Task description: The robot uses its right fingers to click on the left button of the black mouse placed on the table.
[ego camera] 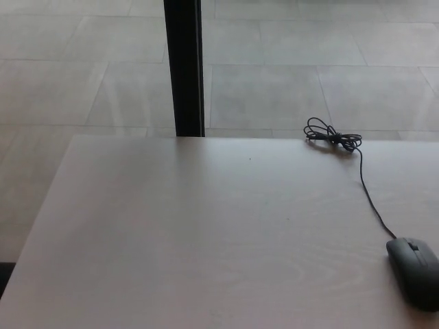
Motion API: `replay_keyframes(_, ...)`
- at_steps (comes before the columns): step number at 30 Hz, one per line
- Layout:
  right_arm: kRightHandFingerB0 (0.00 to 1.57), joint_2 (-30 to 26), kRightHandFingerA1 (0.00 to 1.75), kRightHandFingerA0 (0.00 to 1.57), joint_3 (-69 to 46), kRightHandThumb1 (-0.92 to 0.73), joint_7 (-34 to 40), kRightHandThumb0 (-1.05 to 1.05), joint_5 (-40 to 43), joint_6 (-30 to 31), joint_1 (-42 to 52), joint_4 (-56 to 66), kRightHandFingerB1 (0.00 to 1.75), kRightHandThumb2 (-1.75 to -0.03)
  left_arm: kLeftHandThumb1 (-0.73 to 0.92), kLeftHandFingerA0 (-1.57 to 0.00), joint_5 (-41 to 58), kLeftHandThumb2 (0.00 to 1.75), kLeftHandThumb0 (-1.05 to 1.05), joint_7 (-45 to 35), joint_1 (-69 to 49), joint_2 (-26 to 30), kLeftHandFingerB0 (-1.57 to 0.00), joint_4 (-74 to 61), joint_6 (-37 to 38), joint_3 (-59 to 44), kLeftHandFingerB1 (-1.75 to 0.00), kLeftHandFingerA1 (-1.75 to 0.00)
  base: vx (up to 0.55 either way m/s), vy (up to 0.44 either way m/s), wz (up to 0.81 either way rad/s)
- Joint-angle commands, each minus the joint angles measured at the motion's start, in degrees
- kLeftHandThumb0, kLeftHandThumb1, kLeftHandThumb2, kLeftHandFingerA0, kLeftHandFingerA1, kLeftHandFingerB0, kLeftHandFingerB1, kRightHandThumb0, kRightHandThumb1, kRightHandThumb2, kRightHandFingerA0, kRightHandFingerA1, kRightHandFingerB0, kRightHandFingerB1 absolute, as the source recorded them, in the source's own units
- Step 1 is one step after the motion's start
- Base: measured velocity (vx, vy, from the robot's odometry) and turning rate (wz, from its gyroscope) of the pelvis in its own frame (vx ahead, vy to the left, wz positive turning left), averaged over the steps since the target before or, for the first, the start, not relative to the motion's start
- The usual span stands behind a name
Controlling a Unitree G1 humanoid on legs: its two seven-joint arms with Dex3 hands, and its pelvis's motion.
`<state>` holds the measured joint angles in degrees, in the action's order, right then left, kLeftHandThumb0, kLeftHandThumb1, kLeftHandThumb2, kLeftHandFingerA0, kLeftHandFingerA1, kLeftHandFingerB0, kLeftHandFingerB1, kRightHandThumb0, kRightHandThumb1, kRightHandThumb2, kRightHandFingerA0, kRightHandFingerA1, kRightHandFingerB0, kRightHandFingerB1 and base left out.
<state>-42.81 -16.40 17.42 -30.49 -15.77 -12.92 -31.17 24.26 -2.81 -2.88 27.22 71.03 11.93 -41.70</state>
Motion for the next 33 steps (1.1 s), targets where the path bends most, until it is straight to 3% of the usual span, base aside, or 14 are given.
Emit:
replay_keyframes(1,0.51,5.3,0.82,0.99,-7.7,-0.80,1.6,-0.68,11.5,0.8,6.6,-2.7,0.43,-0.64,0.92,-0.79,0.6,0.80,-0.88,-0.9,-0.3,0.4,-0.62,0.0,0.5,0.0,-0.51,-0.57,0.00,0.000,0.00)
replay_keyframes(4,0.30,9.2,0.73,0.69,-10.5,-0.65,0.0,-0.56,14.9,1.8,9.7,-4.0,0.51,-1.07,0.92,-0.83,0.7,0.75,-0.85,-0.3,0.1,0.4,-0.67,0.0,0.2,-0.1,-0.50,-0.55,0.00,0.000,0.00)
replay_keyframes(5,0.42,10.2,1.06,0.70,-11.3,-0.81,-0.9,-0.65,16.0,3.0,10.0,-3.7,0.39,-0.66,0.92,-0.83,0.5,0.76,-0.85,-0.3,0.0,0.3,-0.66,0.0,0.5,0.0,-0.50,-0.56,0.00,0.000,0.00)
replay_keyframes(7,0.42,11.1,1.06,0.70,-12.1,-0.81,-2.0,-0.65,17.1,4.3,10.1,-3.3,0.39,-0.66,0.92,-0.83,0.4,0.76,-0.85,-0.2,-0.1,0.2,-0.66,0.0,0.7,0.1,-0.50,-0.56,0.00,0.000,0.00)
replay_keyframes(8,0.33,11.8,1.04,0.79,-11.5,-0.65,2.0,-0.58,13.7,6.5,10.5,-3.4,0.51,-1.08,0.92,-0.83,0.4,0.76,-0.85,0.1,-0.1,0.3,-0.67,-0.1,0.5,0.2,-0.50,-0.56,0.00,0.000,0.00)
replay_keyframes(10,0.39,14.7,0.86,0.74,-13.3,-0.73,2.2,-0.70,15.6,9.8,10.8,-4.1,0.52,-1.08,0.92,-0.83,0.8,0.77,-0.86,0.0,-0.1,0.2,-0.66,-0.1,0.3,-0.2,-0.52,-0.57,0.00,0.000,0.00)
replay_keyframes(12,0.53,17.4,1.26,0.79,-16.1,-0.85,1.2,-0.64,19.3,12.8,10.8,-4.3,0.42,-0.66,0.92,-0.85,0.4,0.79,-0.87,0.4,0.1,0.3,-0.64,0.3,0.2,0.2,-0.51,-0.57,0.00,0.000,0.00)
replay_keyframes(15,0.49,18.9,1.30,0.81,-17.4,-0.86,0.4,-0.62,20.6,14.1,11.0,-4.7,0.40,-0.67,0.92,-0.79,0.1,0.77,-0.85,-0.3,-0.2,0.5,-0.63,0.1,0.1,0.6,-0.49,-0.54,0.00,0.000,0.00)
replay_keyframes(17,0.45,20.4,0.85,0.86,-18.9,-0.85,0.3,-0.61,22.5,15.1,10.5,-5.9,0.37,-0.65,0.92,-0.84,0.5,0.79,-0.89,-0.7,-0.2,0.4,-0.62,0.1,0.2,0.3,-0.50,-0.59,0.00,0.000,0.00)
replay_keyframes(20,0.40,21.7,0.91,0.90,-19.5,-0.69,-0.2,-0.65,23.4,15.5,10.9,-5.3,0.51,-0.97,0.92,-0.86,0.8,0.77,-0.87,0.0,-0.1,0.4,-0.66,0.3,-0.2,0.1,-0.51,-0.57,0.00,0.000,0.00)
replay_keyframes(21,0.54,22.1,0.76,0.85,-19.8,-0.85,0.2,-0.62,23.7,15.3,10.8,-6.0,0.40,-0.65,0.92,-0.86,0.8,0.78,-0.88,-0.1,-0.2,0.4,-0.63,0.2,-0.1,0.1,-0.51,-0.58,0.00,0.000,0.00)
replay_keyframes(25,0.52,24.0,0.47,0.64,-21.3,-0.85,-0.8,-0.63,26.4,17.7,11.0,-5.9,0.40,-0.66,0.92,-0.81,0.1,0.76,-0.87,-0.1,-0.4,0.4,-0.67,0.1,0.5,0.8,-0.50,-0.56,0.00,0.000,0.00)
replay_keyframes(26,0.36,24.4,0.63,0.62,-21.4,-0.71,-0.8,-0.61,26.7,18.6,11.0,-5.7,0.49,-1.07,0.92,-0.81,0.1,0.76,-0.88,-0.1,-0.4,0.5,-0.66,0.2,0.3,0.8,-0.49,-0.55,0.00,0.000,0.00)
replay_keyframes(33,0.33,26.5,0.63,0.61,-23.1,-0.70,-0.7,-0.55,30.4,23.8,10.4,-5.5,0.49,-1.06,0.92,-0.89,1.2,0.74,-0.89,-0.4,-0.7,0.2,-0.66,0.1,0.2,0.1,-0.50,-0.57,0.00,0.000,0.00)
